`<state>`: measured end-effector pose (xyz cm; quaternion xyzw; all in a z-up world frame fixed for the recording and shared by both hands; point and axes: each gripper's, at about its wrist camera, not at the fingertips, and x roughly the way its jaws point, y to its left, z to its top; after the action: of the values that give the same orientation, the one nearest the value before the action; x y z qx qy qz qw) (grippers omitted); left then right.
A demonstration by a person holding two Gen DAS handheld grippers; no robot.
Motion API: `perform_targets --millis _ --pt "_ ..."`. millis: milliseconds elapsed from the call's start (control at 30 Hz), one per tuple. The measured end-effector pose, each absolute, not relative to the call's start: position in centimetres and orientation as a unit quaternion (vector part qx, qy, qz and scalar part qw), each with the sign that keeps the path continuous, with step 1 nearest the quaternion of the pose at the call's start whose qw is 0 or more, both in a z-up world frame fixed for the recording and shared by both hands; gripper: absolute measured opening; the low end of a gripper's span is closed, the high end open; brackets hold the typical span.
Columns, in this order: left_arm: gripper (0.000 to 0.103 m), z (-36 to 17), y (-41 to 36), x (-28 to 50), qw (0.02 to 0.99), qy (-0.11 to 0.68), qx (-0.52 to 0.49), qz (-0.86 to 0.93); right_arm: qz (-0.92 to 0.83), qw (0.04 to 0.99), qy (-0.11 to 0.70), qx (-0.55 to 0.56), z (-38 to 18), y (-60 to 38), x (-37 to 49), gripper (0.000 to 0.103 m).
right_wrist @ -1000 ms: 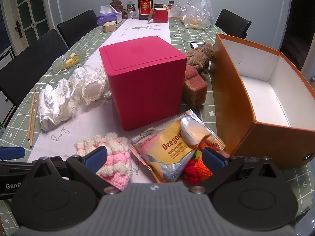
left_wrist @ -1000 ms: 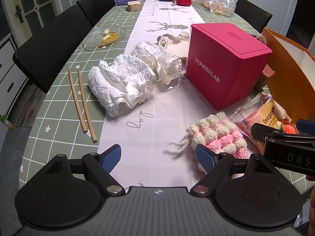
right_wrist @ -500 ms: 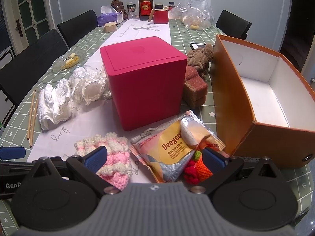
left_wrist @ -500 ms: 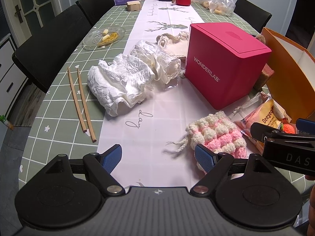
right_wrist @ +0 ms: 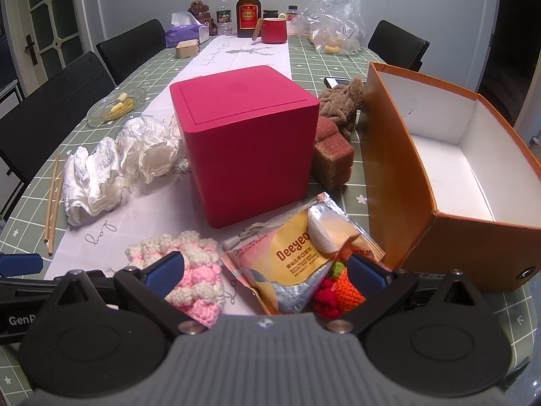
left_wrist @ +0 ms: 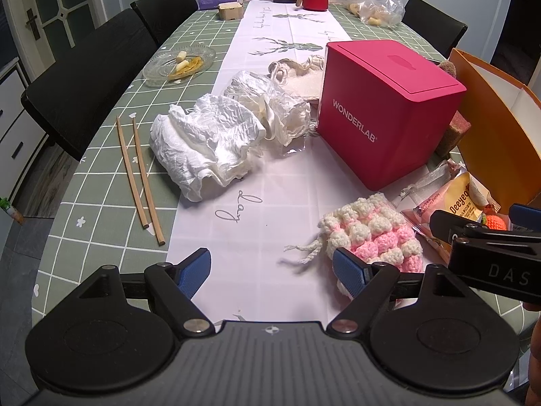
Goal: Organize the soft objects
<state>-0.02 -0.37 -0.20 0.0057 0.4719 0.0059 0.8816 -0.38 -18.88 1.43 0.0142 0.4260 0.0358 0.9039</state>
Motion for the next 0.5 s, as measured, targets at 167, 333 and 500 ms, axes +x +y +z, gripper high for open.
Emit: perform_targets --millis 167,333,500 --pt "0.093 -0.02 -0.4 -0.04 0.883 0.47 0.008 0.005 0.035 0.906 0.422 0.012 1.41 -18.79 -0.25 0.1" --pt "0.093 0.01 -0.22 -0.21 0.883 0.469 0.01 0.001 0.035 0.906 0.421 0.008 1.34 -18.71 -0.4 0.1" --pt "0.093 0.02 -0.2 -0.31 0.883 0.469 0.009 0.001 0.035 0.907 0.419 0.005 1.36 -18.58 -0.53 0.1"
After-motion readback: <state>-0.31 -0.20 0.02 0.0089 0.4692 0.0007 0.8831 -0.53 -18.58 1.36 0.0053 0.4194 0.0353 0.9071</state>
